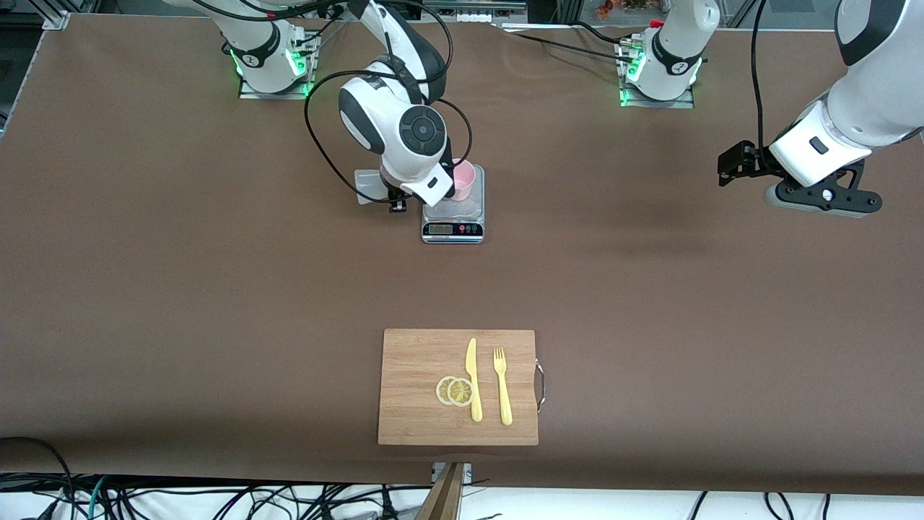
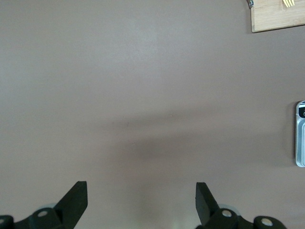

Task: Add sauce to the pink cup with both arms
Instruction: 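Tilt the bottle nozzle over the cup and squeeze sauce in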

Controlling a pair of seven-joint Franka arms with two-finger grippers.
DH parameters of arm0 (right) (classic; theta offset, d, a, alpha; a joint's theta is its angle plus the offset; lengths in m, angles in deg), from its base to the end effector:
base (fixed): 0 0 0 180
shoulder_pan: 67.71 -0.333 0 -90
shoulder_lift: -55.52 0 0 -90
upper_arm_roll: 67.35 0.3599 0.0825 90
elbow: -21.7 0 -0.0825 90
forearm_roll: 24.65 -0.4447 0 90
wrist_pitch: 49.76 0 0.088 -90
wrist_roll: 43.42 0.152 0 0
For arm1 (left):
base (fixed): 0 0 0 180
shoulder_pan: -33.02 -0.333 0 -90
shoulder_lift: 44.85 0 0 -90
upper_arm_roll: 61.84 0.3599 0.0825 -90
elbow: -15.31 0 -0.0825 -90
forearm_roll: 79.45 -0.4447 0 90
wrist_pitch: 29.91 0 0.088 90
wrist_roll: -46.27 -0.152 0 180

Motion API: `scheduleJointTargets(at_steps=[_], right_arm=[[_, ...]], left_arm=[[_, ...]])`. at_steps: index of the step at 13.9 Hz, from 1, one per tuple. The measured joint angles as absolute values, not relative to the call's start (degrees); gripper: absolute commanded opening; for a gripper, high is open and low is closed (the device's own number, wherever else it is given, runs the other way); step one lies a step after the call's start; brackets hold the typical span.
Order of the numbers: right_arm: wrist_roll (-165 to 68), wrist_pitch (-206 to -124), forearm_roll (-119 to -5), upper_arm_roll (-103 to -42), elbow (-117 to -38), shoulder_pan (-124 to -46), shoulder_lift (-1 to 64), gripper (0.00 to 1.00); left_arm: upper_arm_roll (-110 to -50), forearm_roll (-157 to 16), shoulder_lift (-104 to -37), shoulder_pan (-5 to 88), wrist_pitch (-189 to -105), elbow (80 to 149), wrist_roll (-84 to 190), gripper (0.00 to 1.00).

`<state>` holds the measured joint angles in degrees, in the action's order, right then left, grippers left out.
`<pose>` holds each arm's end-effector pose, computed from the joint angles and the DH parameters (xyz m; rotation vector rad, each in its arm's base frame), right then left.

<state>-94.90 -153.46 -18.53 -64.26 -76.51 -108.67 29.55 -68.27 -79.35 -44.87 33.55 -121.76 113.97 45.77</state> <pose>0.4965 0.4585 0.2664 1.9956 2.2950 -0.5537 0.5995 -0.0734 0.5459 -3.1245 0.2034 0.1867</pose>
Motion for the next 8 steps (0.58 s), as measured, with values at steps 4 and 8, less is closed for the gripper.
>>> scheduleJointTargets(at_steps=[4,8], right_arm=[[-93.2,-152.0,-17.1,-64.3,-76.5,-109.7,29.5,0.0],[-92.7,-151.3,-16.5,-64.3,-76.5,-110.5,29.6,0.0]], left_arm=[[-68.3,-79.4,-44.9,33.6,-121.8,114.0,45.8,1.0],[-68.3,-79.4,-44.9,33.6,-121.8,114.0,45.8,1.0]])
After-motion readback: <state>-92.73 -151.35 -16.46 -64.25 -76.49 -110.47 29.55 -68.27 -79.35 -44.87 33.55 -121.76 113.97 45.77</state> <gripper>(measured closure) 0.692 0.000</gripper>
